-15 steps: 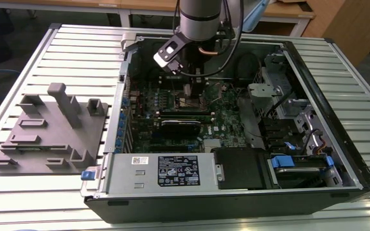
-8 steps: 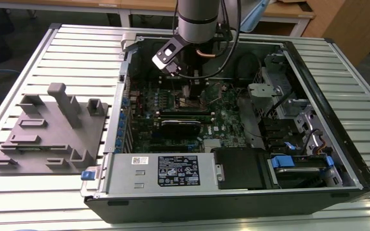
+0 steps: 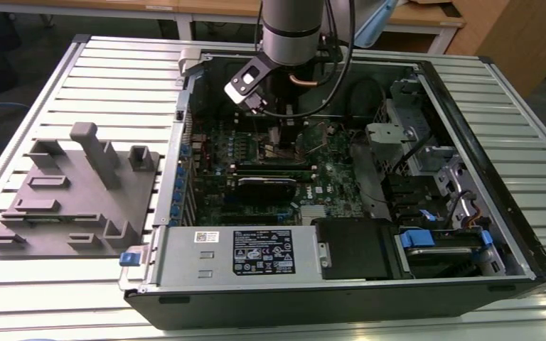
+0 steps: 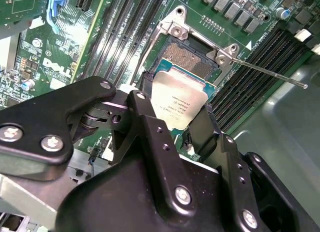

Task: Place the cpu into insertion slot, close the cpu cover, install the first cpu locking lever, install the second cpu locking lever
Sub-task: 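Place the cpu into insertion slot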

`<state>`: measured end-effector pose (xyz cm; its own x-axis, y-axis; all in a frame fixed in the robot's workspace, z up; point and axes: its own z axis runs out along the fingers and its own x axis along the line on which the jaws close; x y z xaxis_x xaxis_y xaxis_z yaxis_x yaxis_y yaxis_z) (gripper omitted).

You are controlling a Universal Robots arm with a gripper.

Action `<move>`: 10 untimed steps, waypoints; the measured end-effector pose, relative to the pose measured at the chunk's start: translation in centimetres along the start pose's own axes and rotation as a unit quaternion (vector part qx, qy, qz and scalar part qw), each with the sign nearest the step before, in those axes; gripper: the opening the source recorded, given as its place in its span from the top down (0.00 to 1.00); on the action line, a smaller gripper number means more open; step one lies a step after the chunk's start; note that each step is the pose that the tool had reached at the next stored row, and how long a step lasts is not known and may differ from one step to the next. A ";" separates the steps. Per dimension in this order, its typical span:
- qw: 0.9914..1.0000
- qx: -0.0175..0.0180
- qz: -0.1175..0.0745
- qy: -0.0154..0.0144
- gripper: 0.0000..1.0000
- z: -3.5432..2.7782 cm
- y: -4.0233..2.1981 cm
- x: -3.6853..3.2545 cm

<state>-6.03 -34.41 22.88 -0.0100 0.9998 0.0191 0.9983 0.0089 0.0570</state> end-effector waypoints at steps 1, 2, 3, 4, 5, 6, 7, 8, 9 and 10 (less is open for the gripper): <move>1.000 0.000 0.000 0.000 0.46 0.01 0.00 0.00; 1.000 0.000 0.000 0.000 0.46 0.04 0.00 0.00; 1.000 0.000 0.000 0.000 0.46 0.12 0.00 0.01; 1.000 0.000 0.000 0.000 0.46 0.16 -0.01 0.00; 1.000 0.000 0.000 0.000 0.46 0.16 -0.01 0.00; 1.000 0.000 0.000 0.000 0.46 0.16 -0.01 0.00; 1.000 0.000 0.000 0.000 0.46 0.16 -0.01 -0.01; 1.000 0.000 0.000 0.000 0.46 0.18 -0.01 0.00; 1.000 0.000 0.000 0.000 0.46 0.20 -0.01 0.00; 1.000 0.000 0.000 0.000 0.46 0.19 -0.01 0.00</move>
<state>-6.03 -34.41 22.68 -0.0100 0.9998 0.0187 0.9983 0.0089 0.0570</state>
